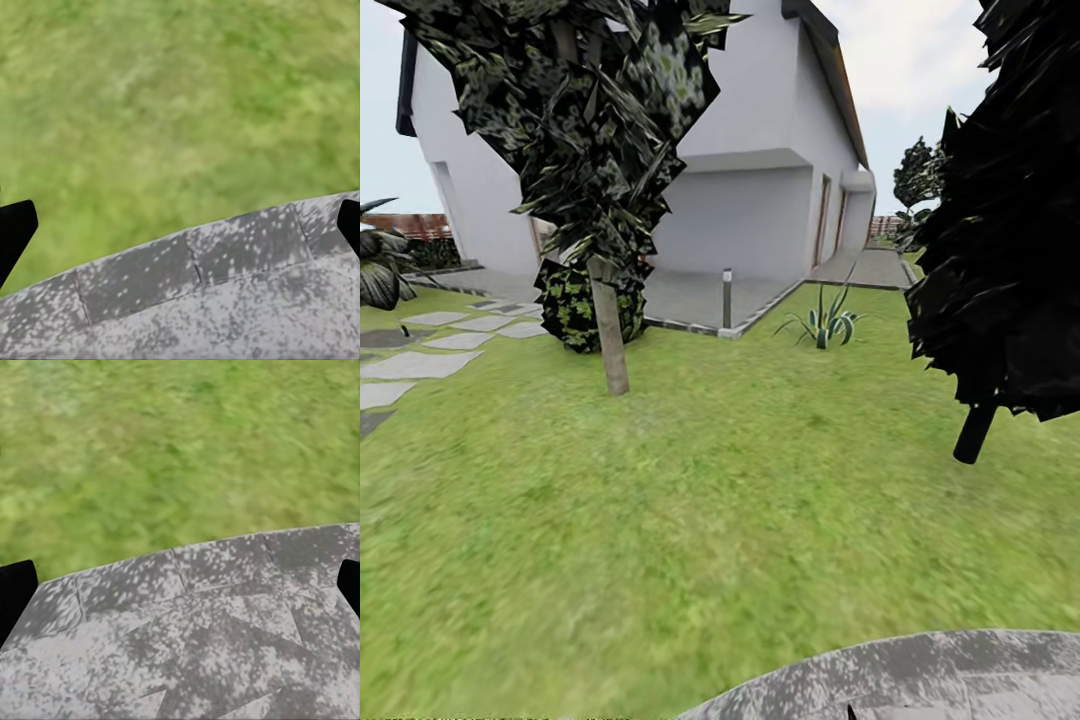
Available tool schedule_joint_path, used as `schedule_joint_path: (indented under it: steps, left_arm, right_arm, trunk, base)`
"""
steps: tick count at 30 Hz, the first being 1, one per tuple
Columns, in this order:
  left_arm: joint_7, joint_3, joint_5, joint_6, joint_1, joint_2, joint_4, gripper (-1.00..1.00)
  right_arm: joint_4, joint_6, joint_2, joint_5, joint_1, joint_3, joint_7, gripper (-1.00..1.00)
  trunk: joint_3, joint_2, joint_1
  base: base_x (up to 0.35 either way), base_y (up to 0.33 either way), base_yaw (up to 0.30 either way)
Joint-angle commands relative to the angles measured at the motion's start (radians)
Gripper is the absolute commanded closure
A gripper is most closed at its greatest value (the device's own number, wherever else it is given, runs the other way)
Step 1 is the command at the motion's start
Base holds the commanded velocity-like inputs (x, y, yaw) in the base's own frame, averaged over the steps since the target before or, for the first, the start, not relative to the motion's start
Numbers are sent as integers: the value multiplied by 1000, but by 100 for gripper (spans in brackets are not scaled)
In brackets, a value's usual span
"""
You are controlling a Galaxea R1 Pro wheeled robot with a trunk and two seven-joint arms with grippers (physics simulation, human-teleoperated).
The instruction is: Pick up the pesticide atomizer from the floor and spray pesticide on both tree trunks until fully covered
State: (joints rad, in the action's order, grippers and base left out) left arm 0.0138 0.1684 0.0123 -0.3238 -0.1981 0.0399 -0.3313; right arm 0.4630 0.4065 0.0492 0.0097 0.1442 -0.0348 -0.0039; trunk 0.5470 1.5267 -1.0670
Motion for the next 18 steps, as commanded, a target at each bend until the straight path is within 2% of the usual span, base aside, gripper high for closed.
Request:
schedule_joint_path:
  steps: [1, 10, 18]
  left_arm:
    - [0, 0, 0, 0, 0, 0, 0, -100]
    - [2, 0, 0, 0, -1, 0, 0, -100]
    - [2, 0, 0, -1, -1, 0, -1, -100]
  right_arm:
    - [0, 0, 0, 0, 0, 1, 0, -100]
    - [0, 0, -2, 1, 0, 1, 1, -100]
    - [-1, 0, -2, 1, 0, 1, 1, -100]
  trunk:
    - [3, 7, -4]
    - [32, 70, -38]
    - [57, 126, -69]
  base:
    - [0, 0, 50]
    - [0, 0, 22]
    - [0, 0, 162]
